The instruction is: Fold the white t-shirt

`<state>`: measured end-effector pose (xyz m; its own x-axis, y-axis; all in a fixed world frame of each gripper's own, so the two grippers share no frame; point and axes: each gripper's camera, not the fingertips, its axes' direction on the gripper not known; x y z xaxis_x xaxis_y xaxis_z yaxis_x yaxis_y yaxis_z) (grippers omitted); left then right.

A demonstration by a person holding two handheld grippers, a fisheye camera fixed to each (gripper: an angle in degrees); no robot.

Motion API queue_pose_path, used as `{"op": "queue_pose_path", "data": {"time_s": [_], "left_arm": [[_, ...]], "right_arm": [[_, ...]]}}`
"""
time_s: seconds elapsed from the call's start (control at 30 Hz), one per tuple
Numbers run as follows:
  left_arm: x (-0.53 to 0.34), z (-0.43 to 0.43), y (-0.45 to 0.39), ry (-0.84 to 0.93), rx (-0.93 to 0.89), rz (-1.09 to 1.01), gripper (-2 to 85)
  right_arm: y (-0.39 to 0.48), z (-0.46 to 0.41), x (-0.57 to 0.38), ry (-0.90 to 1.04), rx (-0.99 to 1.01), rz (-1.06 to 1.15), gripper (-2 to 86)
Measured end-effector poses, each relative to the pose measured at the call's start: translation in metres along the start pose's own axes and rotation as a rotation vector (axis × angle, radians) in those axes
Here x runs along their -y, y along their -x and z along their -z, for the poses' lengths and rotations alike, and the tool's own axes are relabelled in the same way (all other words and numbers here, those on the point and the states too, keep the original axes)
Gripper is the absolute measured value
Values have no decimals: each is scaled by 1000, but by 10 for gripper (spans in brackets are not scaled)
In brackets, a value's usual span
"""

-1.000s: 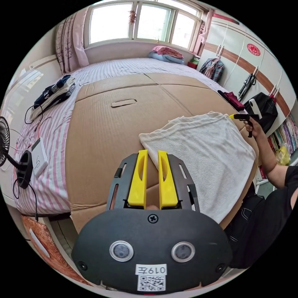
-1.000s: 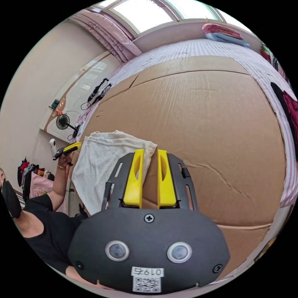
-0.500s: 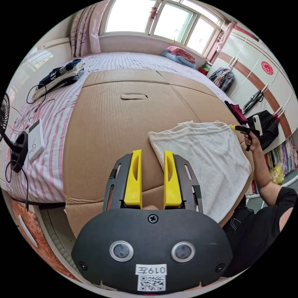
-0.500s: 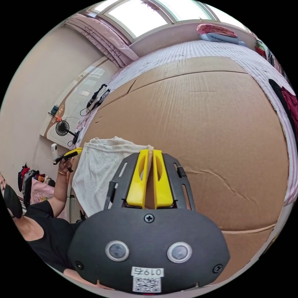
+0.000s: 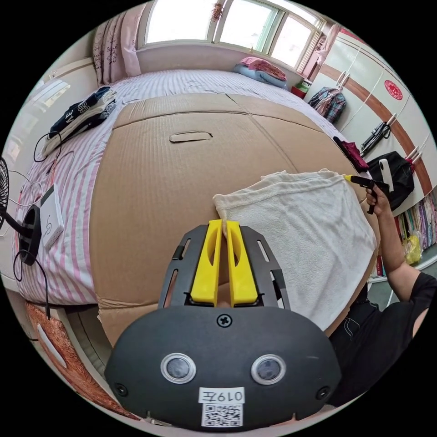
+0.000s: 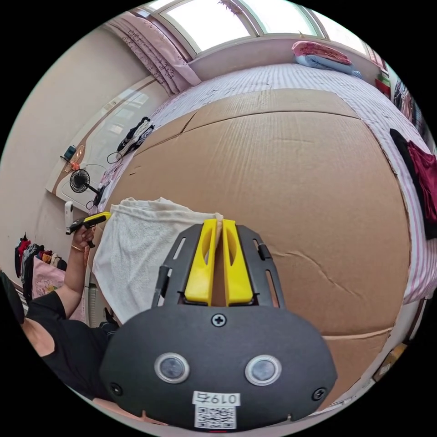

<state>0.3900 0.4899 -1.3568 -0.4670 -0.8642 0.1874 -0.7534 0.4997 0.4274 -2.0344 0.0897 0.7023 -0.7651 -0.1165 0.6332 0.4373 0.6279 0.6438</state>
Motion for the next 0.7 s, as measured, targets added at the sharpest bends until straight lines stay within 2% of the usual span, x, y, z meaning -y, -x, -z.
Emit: {"op": "queue_pose_path", "data": {"time_s": [0.23, 0.43, 0.57, 0.7], "left_arm": [[-9, 6, -3, -6, 44, -9, 24], [-15, 16, -4, 33, 53, 18, 57], [-42, 51, 6, -27, -9, 86, 69], [-104, 87, 4, -160, -192, 177, 72]], "right_arm": [[-8, -35, -6, -7, -23, -7, 12], [-9, -57, -14, 0, 1, 24, 79], [-3, -45, -49, -86, 42, 40, 85], [6, -48, -98, -107, 112, 53, 86]]}}
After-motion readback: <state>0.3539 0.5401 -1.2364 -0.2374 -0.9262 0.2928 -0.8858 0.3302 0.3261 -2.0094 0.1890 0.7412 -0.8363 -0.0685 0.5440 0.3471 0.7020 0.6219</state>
